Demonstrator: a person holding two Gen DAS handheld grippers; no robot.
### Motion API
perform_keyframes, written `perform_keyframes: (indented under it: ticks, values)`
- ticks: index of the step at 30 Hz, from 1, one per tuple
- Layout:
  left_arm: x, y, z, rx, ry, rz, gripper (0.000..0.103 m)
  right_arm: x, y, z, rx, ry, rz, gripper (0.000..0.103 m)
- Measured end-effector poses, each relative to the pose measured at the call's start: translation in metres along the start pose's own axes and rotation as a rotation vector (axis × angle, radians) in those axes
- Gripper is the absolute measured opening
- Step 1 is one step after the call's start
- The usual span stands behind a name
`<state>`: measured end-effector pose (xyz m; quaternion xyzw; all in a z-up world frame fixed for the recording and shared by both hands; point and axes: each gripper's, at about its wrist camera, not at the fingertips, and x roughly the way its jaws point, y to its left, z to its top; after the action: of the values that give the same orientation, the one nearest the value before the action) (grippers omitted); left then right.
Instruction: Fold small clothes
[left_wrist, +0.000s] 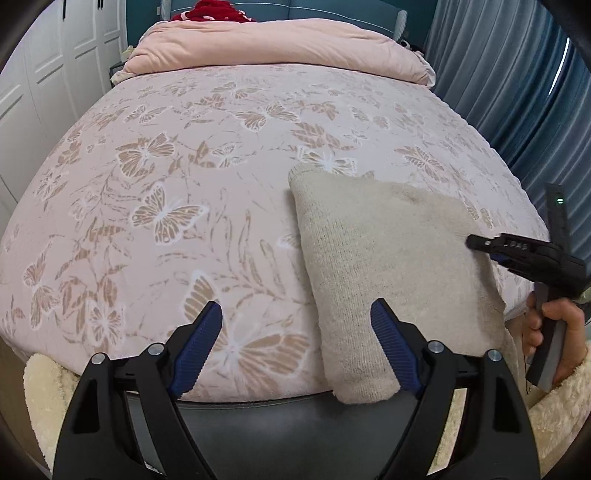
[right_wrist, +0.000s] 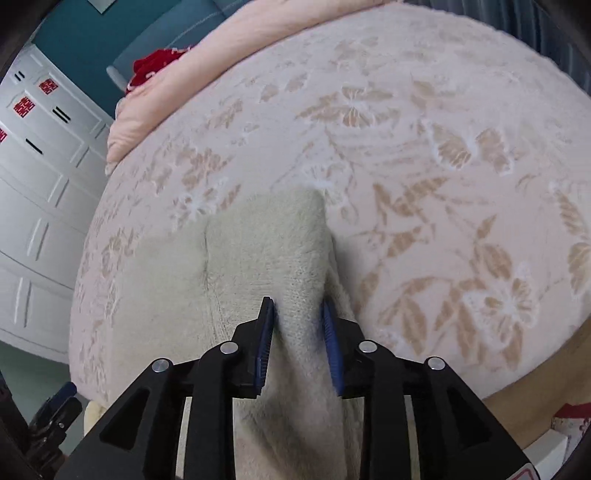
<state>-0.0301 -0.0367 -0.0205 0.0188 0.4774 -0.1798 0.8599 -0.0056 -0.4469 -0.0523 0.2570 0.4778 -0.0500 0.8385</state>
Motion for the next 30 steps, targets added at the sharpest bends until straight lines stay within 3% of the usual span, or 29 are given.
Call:
perform_keyframes:
  ticks: [2,5,8,11,13,17,19,21,23,25,28,30]
  values:
    - [-0.003,0.008,0.001,-0.016,-0.017,0.025,0.083,-0.034,0.025,-0.005,-0.065,-0.071,0.031,0.028]
    - [-0.002,0.019,0.003,-0.051,-0.016,0.049,0.083,-0.059,0.072,-0.024,-0.179,-0.058,0.161,0.026]
    - [-0.005,0.027,0.003,-0.095,-0.027,0.053,0.083,-0.029,0.116,-0.067,-0.326,0.098,0.211,0.022]
    - [-0.011,0.028,0.002,-0.098,-0.036,0.048,0.083,0.044,0.129,-0.123,-0.457,0.254,0.081,0.019]
    - [-0.014,0.026,0.001,-0.076,-0.035,0.058,0.083,0.04,0.128,-0.126,-0.416,0.237,0.105,0.019]
    - [-0.017,0.024,-0.005,-0.062,-0.048,0.055,0.087,-0.01,0.136,-0.105,-0.417,0.155,0.136,0.019]
    - [-0.011,0.021,-0.007,-0.07,-0.027,0.035,0.087,-0.003,0.129,-0.107,-0.433,0.176,0.094,0.019]
    - [-0.007,0.013,-0.009,-0.067,-0.005,0.015,0.087,0.03,0.11,-0.118,-0.441,0.254,0.015,0.013]
    - [-0.009,0.002,-0.009,-0.031,-0.009,0.006,0.087,0.028,0.088,-0.115,-0.312,0.266,0.099,0.014]
    - [-0.014,-0.01,-0.011,0.027,-0.029,0.018,0.088,0.0,0.071,-0.099,-0.186,0.179,0.153,0.022]
    - [-0.014,-0.023,-0.015,0.076,-0.039,0.029,0.088,-0.035,0.044,-0.074,-0.103,0.011,0.086,0.039]
    - [-0.009,-0.03,-0.015,0.085,-0.02,0.022,0.088,-0.035,0.026,-0.061,-0.062,0.004,0.007,0.044]
